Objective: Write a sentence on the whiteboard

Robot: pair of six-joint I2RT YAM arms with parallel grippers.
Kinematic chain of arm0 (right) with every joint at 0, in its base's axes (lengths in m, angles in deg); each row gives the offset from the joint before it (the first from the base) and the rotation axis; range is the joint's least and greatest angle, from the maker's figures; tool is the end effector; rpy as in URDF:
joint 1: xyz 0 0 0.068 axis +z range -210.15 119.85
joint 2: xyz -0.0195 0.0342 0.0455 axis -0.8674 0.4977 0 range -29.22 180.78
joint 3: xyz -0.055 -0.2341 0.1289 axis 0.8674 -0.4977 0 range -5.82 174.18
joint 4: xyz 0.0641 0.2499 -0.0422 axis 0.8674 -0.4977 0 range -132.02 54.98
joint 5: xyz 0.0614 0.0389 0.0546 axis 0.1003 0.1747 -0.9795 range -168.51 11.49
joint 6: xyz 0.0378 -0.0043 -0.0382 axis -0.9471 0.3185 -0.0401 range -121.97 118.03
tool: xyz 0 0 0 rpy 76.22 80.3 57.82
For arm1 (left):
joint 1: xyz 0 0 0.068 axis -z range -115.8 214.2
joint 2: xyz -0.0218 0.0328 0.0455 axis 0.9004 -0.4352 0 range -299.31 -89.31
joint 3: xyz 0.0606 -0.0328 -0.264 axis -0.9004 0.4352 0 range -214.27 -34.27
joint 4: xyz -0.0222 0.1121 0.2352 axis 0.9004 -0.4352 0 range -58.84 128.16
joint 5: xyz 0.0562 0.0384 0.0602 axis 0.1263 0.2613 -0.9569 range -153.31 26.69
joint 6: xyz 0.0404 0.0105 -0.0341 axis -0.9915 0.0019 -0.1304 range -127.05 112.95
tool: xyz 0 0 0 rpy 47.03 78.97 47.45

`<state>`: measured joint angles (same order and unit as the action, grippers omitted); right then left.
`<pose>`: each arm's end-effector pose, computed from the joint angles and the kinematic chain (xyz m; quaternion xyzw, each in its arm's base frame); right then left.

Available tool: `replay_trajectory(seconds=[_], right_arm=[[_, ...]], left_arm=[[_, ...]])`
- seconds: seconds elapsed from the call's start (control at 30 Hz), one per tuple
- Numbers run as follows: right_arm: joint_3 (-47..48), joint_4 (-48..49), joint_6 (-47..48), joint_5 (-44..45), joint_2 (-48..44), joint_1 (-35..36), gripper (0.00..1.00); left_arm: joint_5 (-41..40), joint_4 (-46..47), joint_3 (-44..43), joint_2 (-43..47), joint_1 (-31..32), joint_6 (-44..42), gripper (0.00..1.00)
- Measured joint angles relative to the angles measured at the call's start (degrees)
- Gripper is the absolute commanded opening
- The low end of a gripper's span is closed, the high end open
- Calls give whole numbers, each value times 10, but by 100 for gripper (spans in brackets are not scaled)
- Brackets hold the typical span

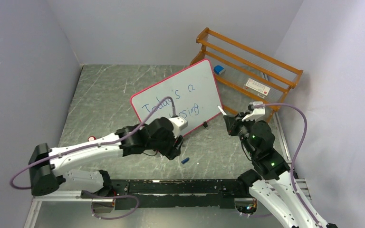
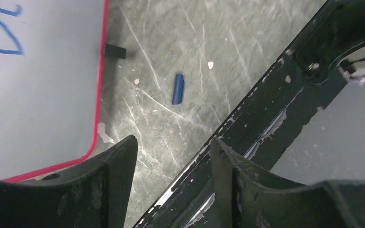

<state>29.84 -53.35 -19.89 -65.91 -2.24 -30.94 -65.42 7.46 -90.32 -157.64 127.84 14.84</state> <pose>0.1129 0.0542 0.3114 -0.0043 0.7627 0.1795 0.6213 0.1143 -0.2278 0.2906 0.3199 0.8593 -0.2584 0.3042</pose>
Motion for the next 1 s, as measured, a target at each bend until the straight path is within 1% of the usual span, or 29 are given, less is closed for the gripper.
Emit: replay_trajectory(seconds=[0.13,0.23,0.43,0.57,0.77,0.83,1.0], right_arm=[[0,0,-2,5,-5,0,0],[-1,0,-3,9,-9,0,0],[-2,0,-9,24,-24,0,0],[-2,0,-12,29,-28,0,0],[-3,-1,-13,34,-34,0,0],[-4,-1,-13,35,-38,0,0],[-4,-3,-13,35,-39,0,0]], left_arm=[[-7,0,-2,-57,22,-1,55],[-8,1,-12,-98,29,-3,50],[-2,17,-41,-191,50,-14,48],[4,22,-54,-242,53,-27,47],[11,17,-85,-309,53,-47,42],[15,17,-94,-325,52,-54,42],[27,16,-101,-353,51,-67,36]])
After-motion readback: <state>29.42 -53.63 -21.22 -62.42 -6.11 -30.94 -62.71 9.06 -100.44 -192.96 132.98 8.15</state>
